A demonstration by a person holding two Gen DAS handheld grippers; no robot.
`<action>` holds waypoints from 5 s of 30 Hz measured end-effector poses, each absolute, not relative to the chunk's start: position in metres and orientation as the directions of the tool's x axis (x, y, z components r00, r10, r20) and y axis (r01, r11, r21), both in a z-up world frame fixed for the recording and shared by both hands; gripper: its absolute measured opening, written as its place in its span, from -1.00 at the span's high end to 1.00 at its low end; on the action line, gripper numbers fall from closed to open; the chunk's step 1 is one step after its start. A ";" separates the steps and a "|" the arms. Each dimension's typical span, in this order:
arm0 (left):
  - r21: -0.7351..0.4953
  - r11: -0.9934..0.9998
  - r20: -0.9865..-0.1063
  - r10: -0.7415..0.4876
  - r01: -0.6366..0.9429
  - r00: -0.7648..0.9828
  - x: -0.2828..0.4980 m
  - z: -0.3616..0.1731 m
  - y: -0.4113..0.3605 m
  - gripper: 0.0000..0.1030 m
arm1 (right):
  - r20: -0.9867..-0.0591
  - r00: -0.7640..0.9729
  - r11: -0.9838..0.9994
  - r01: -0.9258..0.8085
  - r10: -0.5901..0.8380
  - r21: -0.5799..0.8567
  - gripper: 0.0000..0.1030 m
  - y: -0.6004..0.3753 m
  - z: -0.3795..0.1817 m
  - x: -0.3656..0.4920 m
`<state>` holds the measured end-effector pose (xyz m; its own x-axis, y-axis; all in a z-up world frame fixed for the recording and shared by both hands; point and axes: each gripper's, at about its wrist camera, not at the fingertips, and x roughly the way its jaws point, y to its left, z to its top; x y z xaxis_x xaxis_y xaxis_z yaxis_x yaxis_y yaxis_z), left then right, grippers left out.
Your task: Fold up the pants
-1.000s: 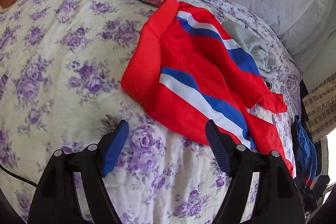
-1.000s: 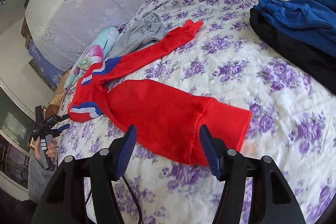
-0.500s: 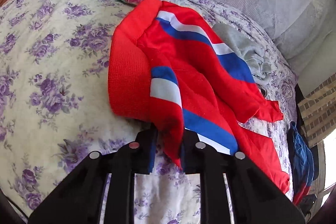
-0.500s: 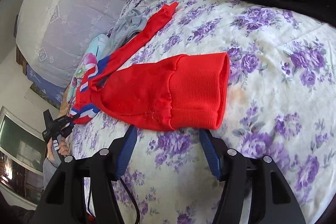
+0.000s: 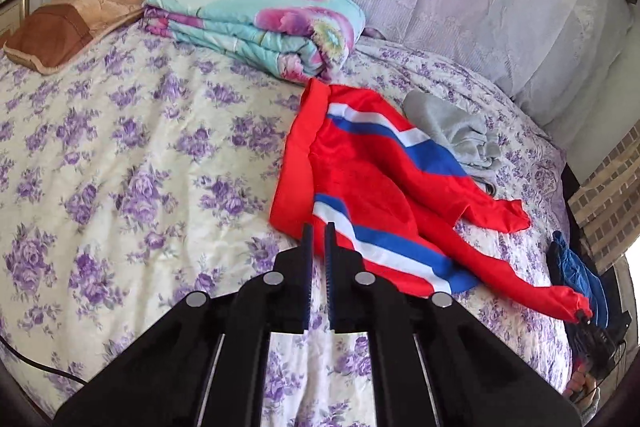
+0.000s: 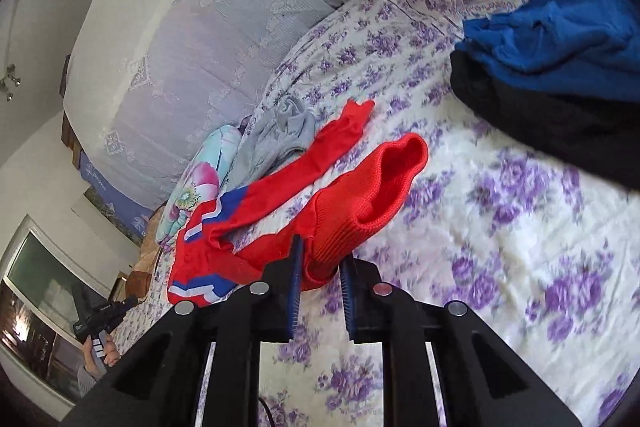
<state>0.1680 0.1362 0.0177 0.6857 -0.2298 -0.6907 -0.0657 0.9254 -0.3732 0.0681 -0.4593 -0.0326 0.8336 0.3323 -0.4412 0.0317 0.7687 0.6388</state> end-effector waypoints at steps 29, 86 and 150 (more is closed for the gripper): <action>-0.519 0.850 -0.705 -0.367 -0.089 0.607 0.258 -0.043 0.103 0.76 | -0.504 0.801 0.794 0.060 0.323 0.605 0.45 -0.464 -0.052 0.220; -0.651 0.750 -0.621 -0.437 -0.118 0.650 0.229 -0.042 0.145 0.95 | -0.481 0.751 0.682 0.057 0.452 0.730 0.90 -0.456 -0.071 0.101; -0.451 0.843 -0.710 -0.140 -0.293 0.691 0.240 -0.044 0.199 -0.63 | -0.591 0.715 0.704 0.197 0.373 0.683 0.74 -0.458 -0.092 0.343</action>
<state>0.2404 0.1989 -0.0443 0.6905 -0.1397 -0.7097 -0.2926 0.8434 -0.4507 0.3434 -0.4581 -0.0919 0.7149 0.3731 -0.5914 0.1974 0.7037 0.6825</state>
